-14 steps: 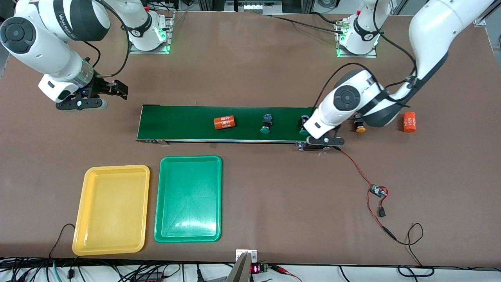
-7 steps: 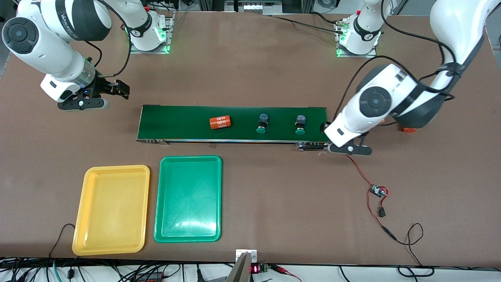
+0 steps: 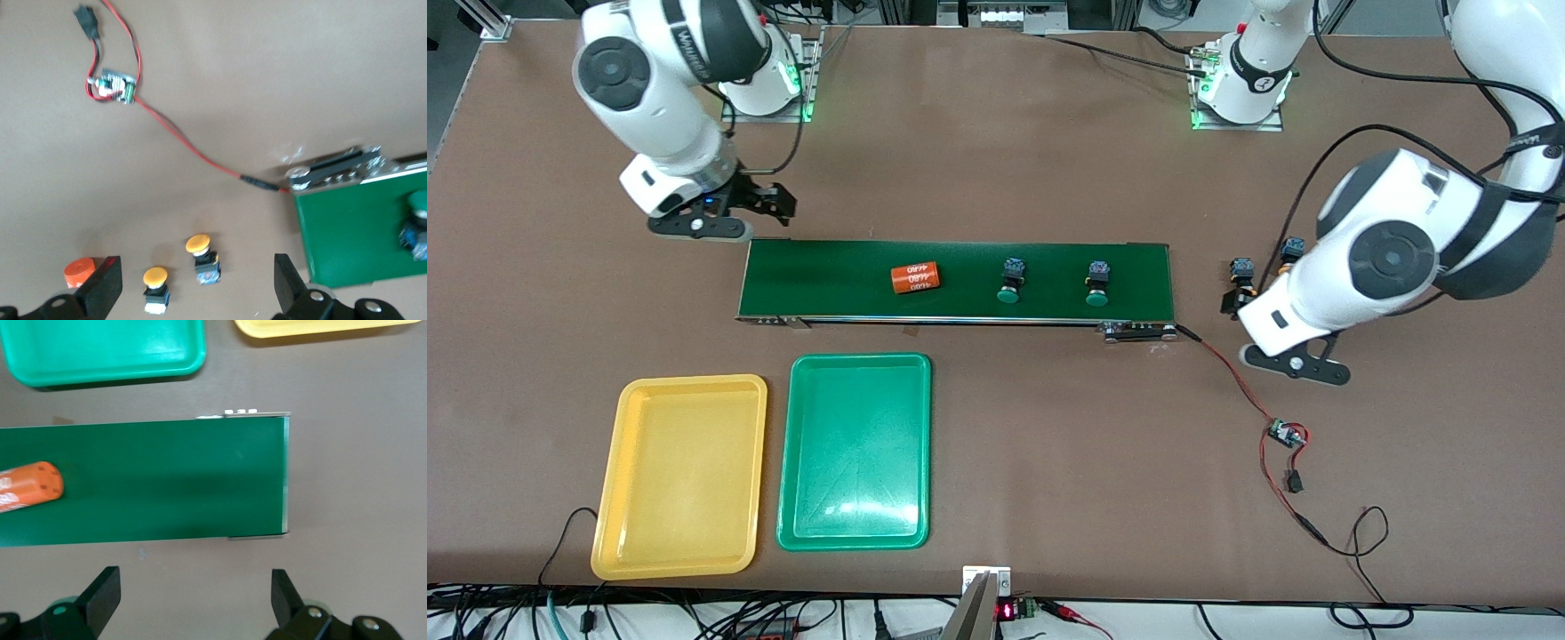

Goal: Sort buttons by color to trays
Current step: 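Grasp the orange cylinder with the left gripper while the right gripper reaches the conveyor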

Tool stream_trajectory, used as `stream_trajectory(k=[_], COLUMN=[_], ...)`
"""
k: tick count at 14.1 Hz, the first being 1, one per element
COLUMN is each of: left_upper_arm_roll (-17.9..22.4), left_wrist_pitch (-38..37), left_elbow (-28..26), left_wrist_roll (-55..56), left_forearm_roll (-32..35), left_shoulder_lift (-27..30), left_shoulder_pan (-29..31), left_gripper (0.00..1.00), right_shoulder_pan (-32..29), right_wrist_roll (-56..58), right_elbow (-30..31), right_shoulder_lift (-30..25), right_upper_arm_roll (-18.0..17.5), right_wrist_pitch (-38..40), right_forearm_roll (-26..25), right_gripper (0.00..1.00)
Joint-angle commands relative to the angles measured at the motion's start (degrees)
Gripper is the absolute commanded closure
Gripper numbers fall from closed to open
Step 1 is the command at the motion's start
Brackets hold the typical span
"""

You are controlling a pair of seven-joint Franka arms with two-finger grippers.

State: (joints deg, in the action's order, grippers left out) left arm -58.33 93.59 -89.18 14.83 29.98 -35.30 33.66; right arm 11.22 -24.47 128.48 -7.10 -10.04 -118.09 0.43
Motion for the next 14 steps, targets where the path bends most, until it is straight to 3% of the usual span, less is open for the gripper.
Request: stream_trajectory(k=[1, 4, 7, 10, 12, 14], left_upper_arm_roll=[18.0, 31.7, 43.0, 54.4, 59.5, 62.0], left_wrist_pitch=[1.0, 7.6, 17.2, 30.6, 38.0, 40.3], left_elbow=[-1.1, -9.5, -24.8, -38.6, -43.0, -45.0], left_wrist_roll=[-13.1, -24.6, -27.7, -32.6, -38.1, -40.1], left_forearm_roll=[-13.5, -18.5, -18.6, -18.5, -18.5, -18.5], left_shoulder_lift=[7.4, 13.3, 21.8, 26.8, 27.1, 26.5], left_shoulder_pan=[-7.0, -10.9, -16.0, -20.5, -21.4, -21.4], left_gripper=[0.00, 0.00, 0.00, 0.00, 0.00, 0.00], right_shoulder_pan=[4.1, 8.1, 11.6, 13.0, 13.0, 13.1], right_wrist_roll=[-3.4, -7.0, -14.1, -14.4, -14.5, -14.6], right_elbow=[0.7, 0.6, 0.4, 0.0, -0.2, -0.3], right_shoulder_lift=[1.2, 3.6, 6.7, 8.3, 8.9, 8.9], right_upper_arm_roll=[0.4, 0.4, 0.5, 0.5, 0.5, 0.4], right_wrist_pitch=[-3.7, -8.5, -12.8, -13.7, -14.0, -14.1], right_forearm_roll=[0.5, 0.5, 0.5, 0.2, 0.2, 0.2], right_gripper=[0.00, 0.00, 0.00, 0.00, 0.00, 0.00])
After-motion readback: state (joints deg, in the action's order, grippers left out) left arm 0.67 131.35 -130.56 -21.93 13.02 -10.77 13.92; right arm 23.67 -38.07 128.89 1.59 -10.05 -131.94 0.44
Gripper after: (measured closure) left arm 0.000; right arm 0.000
